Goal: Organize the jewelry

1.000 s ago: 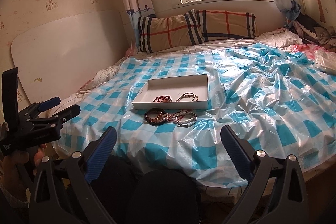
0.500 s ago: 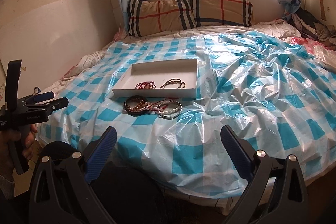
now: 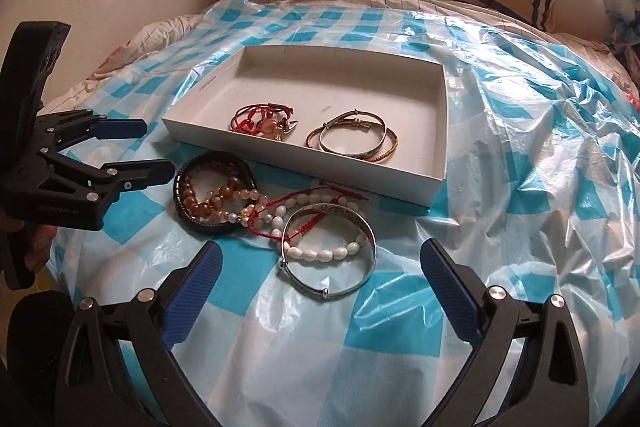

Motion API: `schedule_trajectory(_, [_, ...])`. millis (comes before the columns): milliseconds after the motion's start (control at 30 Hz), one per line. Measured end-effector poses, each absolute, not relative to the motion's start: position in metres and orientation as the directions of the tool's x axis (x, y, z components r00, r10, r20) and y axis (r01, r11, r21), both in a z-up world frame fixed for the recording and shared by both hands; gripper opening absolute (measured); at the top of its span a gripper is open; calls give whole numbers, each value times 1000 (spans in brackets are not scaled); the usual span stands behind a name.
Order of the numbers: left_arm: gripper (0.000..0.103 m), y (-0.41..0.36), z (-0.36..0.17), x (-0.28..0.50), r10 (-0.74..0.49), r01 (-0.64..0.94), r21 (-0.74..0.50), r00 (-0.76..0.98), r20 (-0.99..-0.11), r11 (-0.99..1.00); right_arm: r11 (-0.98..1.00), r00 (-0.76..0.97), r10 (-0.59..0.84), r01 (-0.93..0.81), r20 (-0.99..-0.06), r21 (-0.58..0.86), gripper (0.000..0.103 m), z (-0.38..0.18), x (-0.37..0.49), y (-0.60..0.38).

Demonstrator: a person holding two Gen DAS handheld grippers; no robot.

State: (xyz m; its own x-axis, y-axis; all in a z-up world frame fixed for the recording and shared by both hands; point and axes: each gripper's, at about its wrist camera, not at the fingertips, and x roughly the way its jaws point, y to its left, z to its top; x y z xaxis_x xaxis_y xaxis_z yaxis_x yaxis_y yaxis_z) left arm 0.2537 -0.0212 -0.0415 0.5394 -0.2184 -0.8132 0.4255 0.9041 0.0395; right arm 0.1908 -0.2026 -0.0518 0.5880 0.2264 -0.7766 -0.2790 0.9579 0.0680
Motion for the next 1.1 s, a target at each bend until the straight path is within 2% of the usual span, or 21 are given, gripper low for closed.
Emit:
schedule_trajectory(100, [78, -32, -50, 265, -203, 438, 64, 537, -819, 897, 953, 556, 220, -298, -802, 55, 95, -63, 205, -198])
schedule_trajectory(133, [74, -34, -53, 268, -197, 439, 71, 535, -822, 896, 951, 539, 223, -303, -812, 60, 95, -68, 209, -197])
schedule_trajectory(167, [62, -36, -58, 272, -193, 439, 70, 525, -829, 896, 950, 526, 231, -305, -818, 72, 90, -73, 211, -197])
schedule_trajectory(200, [53, -37, -62, 275, -192, 439, 60, 507, -841, 897, 947, 514, 247, -307, -821, 93, 78, -76, 212, -199])
schedule_trajectory(233, [24, -38, -68, 279, -192, 436, 44, 483, -854, 899, 949, 506, 250, -299, -826, 103, 60, -79, 213, -201])
schedule_trajectory(267, [15, -37, -72, 280, -184, 430, 45, 477, -860, 902, 948, 511, 263, -296, -818, 119, 60, -78, 211, -204])
schedule_trajectory(333, [9, -36, -71, 276, -193, 436, 43, 482, -855, 899, 947, 523, 278, -289, -806, 140, 60, -75, 205, -208])
schedule_trajectory(633, [8, 3, -41, 233, -302, 395, -100, 491, -817, 913, 946, 578, 314, -259, -753, 196, 60, -52, 160, -217])
schedule_trajectory(900, [8, 42, -50, 212, -286, 325, -134, 478, -830, 936, 946, 573, 317, -244, -756, 212, 60, -60, 149, -215])
schedule_trajectory(1100, [8, 41, -57, 208, -294, 342, -135, 471, -832, 930, 948, 569, 312, -236, -761, 212, 60, -71, 148, -214])
